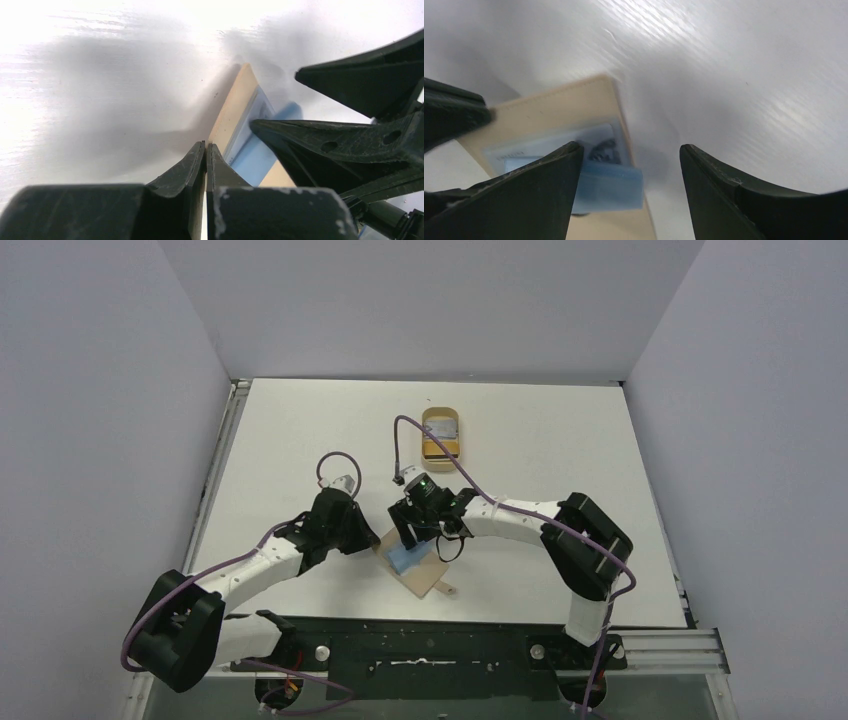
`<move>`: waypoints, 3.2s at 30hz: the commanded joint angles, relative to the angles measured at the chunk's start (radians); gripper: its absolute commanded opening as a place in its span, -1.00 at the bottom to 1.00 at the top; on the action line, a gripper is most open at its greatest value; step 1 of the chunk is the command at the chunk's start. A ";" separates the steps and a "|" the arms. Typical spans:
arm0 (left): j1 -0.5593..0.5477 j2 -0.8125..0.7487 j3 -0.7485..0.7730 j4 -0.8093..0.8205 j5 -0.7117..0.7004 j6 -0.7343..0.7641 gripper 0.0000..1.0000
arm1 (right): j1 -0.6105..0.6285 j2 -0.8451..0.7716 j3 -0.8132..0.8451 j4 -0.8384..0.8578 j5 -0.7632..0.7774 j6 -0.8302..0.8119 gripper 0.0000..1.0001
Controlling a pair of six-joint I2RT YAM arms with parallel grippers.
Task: Take the credit cards out of the card holder
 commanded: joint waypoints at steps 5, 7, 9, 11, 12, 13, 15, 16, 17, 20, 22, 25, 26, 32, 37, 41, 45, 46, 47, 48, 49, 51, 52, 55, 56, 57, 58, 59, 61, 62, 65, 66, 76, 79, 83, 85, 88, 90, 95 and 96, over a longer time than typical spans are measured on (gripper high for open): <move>0.005 -0.040 0.000 0.066 -0.074 -0.008 -1.00 | 0.000 -0.110 -0.047 -0.182 0.098 -0.058 0.45; 0.005 -0.038 -0.005 0.068 -0.075 -0.013 -1.00 | 0.001 -0.129 -0.055 -0.200 0.093 -0.063 0.46; 0.005 -0.035 -0.008 0.068 -0.075 -0.018 -1.00 | 0.004 -0.149 -0.065 -0.221 0.091 -0.064 0.46; 0.005 -0.033 -0.013 0.070 -0.099 -0.026 -1.00 | 0.006 -0.177 -0.080 -0.251 0.093 -0.062 0.46; 0.005 -0.035 -0.017 0.069 -0.108 -0.034 -1.00 | 0.007 -0.194 -0.088 -0.272 0.096 -0.061 0.46; 0.005 -0.036 -0.021 0.070 -0.115 -0.041 -1.00 | 0.009 -0.215 -0.094 -0.287 0.101 -0.059 0.46; 0.005 -0.042 -0.033 0.070 -0.141 -0.070 -1.00 | 0.009 -0.259 -0.103 -0.319 0.116 -0.055 0.46; 0.005 -0.046 -0.042 0.075 -0.154 -0.084 -1.00 | 0.008 -0.281 -0.101 -0.336 0.124 -0.056 0.46; 0.005 -0.051 -0.050 0.077 -0.169 -0.101 -1.00 | 0.007 -0.302 -0.097 -0.353 0.135 -0.055 0.46; 0.004 -0.070 -0.079 0.081 -0.220 -0.171 -1.00 | 0.006 -0.376 -0.084 -0.364 0.172 -0.048 0.46; -0.001 -0.086 -0.108 0.087 -0.255 -0.227 -1.00 | -0.007 -0.434 -0.094 -0.312 0.159 -0.040 0.47; -0.017 -0.108 -0.145 0.087 -0.311 -0.302 -1.00 | -0.067 -0.499 -0.129 -0.178 0.032 -0.006 0.53; -0.027 -0.116 -0.154 0.087 -0.334 -0.326 -1.00 | -0.098 -0.500 -0.142 -0.123 -0.031 0.015 0.53; -0.148 -0.149 -0.176 0.014 -0.563 -0.473 -1.00 | -0.174 -0.383 -0.180 0.191 -0.342 0.194 0.53; -0.233 -0.097 -0.150 -0.027 -0.660 -0.555 -1.00 | -0.160 -0.280 -0.180 0.345 -0.415 0.295 0.50; -0.278 -0.026 -0.139 -0.009 -0.689 -0.609 -1.00 | -0.139 -0.214 -0.174 0.363 -0.402 0.351 0.48; -0.301 0.022 -0.141 0.022 -0.706 -0.636 -1.00 | -0.131 -0.172 -0.215 0.406 -0.358 0.425 0.49; -0.304 0.029 -0.143 0.029 -0.709 -0.642 -1.00 | -0.126 -0.159 -0.226 0.427 -0.355 0.443 0.49; -0.306 0.034 -0.145 0.035 -0.709 -0.644 -1.00 | -0.117 -0.144 -0.232 0.442 -0.352 0.455 0.49; -0.308 0.039 -0.145 0.038 -0.711 -0.645 -1.00 | -0.107 -0.131 -0.234 0.452 -0.348 0.461 0.49; -0.309 0.041 -0.147 0.041 -0.713 -0.646 -1.00 | -0.096 -0.116 -0.231 0.458 -0.343 0.465 0.49; -0.311 0.038 -0.148 0.040 -0.716 -0.646 -1.00 | -0.083 -0.093 -0.230 0.477 -0.334 0.474 0.49; -0.312 0.036 -0.150 0.042 -0.718 -0.645 -1.00 | -0.079 -0.081 -0.230 0.487 -0.330 0.479 0.49; -0.314 0.031 -0.156 0.045 -0.720 -0.646 -1.00 | -0.079 -0.050 -0.235 0.525 -0.329 0.492 0.49; -0.315 0.029 -0.158 0.048 -0.720 -0.646 -1.00 | -0.081 -0.039 -0.235 0.538 -0.329 0.495 0.49; -0.314 0.030 -0.161 0.052 -0.720 -0.646 -1.00 | -0.081 -0.026 -0.237 0.559 -0.329 0.503 0.49; -0.314 0.030 -0.163 0.055 -0.719 -0.646 -1.00 | -0.084 -0.013 -0.238 0.580 -0.332 0.514 0.49; -0.314 0.030 -0.163 0.058 -0.717 -0.644 -1.00 | -0.085 0.001 -0.238 0.603 -0.336 0.524 0.48; -0.315 0.032 -0.165 0.066 -0.716 -0.642 -1.00 | -0.084 0.027 -0.238 0.648 -0.349 0.555 0.48; -0.314 0.032 -0.166 0.069 -0.713 -0.641 -1.00 | -0.082 0.040 -0.237 0.668 -0.356 0.570 0.48; -0.315 0.031 -0.172 0.086 -0.710 -0.641 -1.00 | -0.076 0.060 -0.235 0.705 -0.366 0.598 0.47; -0.316 0.030 -0.175 0.087 -0.710 -0.641 -1.00 | -0.073 0.062 -0.234 0.711 -0.367 0.602 0.47; -0.315 0.000 -0.210 0.188 -0.699 -0.618 -1.00 | -0.070 0.068 -0.260 0.843 -0.435 0.648 0.47; -0.315 -0.008 -0.213 0.190 -0.698 -0.613 -1.00 | -0.071 0.081 -0.291 0.995 -0.469 0.687 0.47; -0.315 0.001 -0.214 0.200 -0.687 -0.606 -1.00 | -0.070 0.121 -0.320 1.181 -0.511 0.769 0.43; -0.314 0.003 -0.214 0.205 -0.684 -0.605 -1.00 | -0.069 0.135 -0.324 1.221 -0.517 0.788 0.42; -0.314 -0.006 -0.214 0.203 -0.685 -0.600 -1.00 | -0.069 0.145 -0.317 1.197 -0.516 0.786 0.38; -0.313 -0.016 -0.216 0.197 -0.689 -0.597 -1.00 | -0.067 0.134 -0.294 1.098 -0.506 0.749 0.33; -0.313 -0.028 -0.217 0.189 -0.694 -0.594 -1.00 | -0.057 0.113 -0.246 0.870 -0.470 0.648 0.21; -0.314 -0.026 -0.217 0.189 -0.696 -0.594 -1.00 | -0.058 0.116 -0.245 0.867 -0.469 0.650 0.17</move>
